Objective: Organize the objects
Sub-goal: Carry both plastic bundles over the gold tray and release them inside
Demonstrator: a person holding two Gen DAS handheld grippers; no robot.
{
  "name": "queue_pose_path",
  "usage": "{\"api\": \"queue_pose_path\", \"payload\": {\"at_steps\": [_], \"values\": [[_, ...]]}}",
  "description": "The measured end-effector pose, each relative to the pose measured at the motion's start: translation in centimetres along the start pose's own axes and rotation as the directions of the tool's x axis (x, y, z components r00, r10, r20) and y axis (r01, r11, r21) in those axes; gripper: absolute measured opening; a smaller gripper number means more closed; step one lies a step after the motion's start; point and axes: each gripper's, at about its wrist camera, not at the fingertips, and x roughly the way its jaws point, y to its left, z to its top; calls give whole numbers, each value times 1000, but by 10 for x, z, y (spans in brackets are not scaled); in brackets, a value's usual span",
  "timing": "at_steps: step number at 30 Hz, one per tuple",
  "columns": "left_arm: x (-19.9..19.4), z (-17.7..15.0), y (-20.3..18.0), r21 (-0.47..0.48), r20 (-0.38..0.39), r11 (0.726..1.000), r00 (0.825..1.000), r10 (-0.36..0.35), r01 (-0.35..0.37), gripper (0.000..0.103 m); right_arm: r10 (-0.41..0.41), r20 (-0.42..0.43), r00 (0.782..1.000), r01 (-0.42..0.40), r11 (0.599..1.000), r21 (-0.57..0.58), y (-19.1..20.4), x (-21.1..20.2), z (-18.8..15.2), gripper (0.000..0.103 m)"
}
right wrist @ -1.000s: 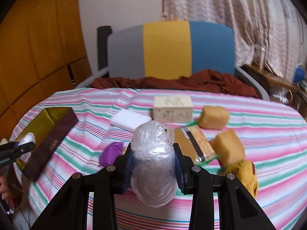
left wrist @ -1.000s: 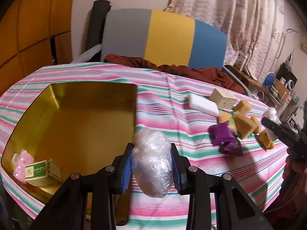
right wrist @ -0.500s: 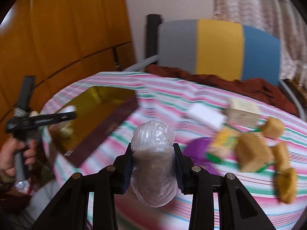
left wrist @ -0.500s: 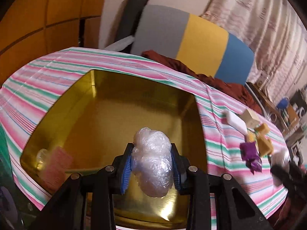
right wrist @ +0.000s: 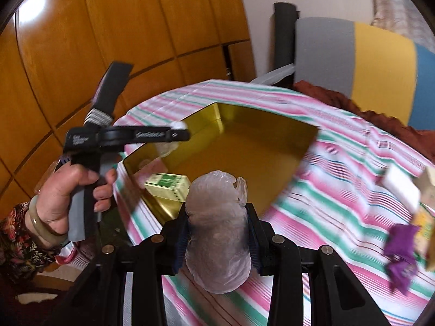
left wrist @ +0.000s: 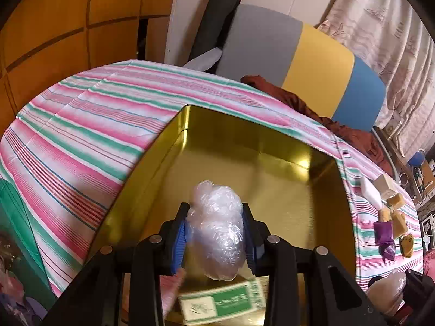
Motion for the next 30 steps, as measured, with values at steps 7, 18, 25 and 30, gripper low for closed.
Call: {"api": "queue_pose_path", "payload": {"at_steps": [7,18,25,30], "values": [[7,-6,24,-42,-10,999,1000,-1,0,36,4,-54,999,-3,1000,14,15,46,10,39],[11,-4,28,-53,-6,998,1000,-25,25,36,11,-35,999,-5,986,169,3,53,0,72],[10,1,34,-102,9,995,1000,11,-10,57,9,27,1000,-14,980,196,3,26,-5,76],[3,2,47,-189,25,982,1000,19,-14,60,3,46,999,-12,980,197,0,15,-8,76]]}}
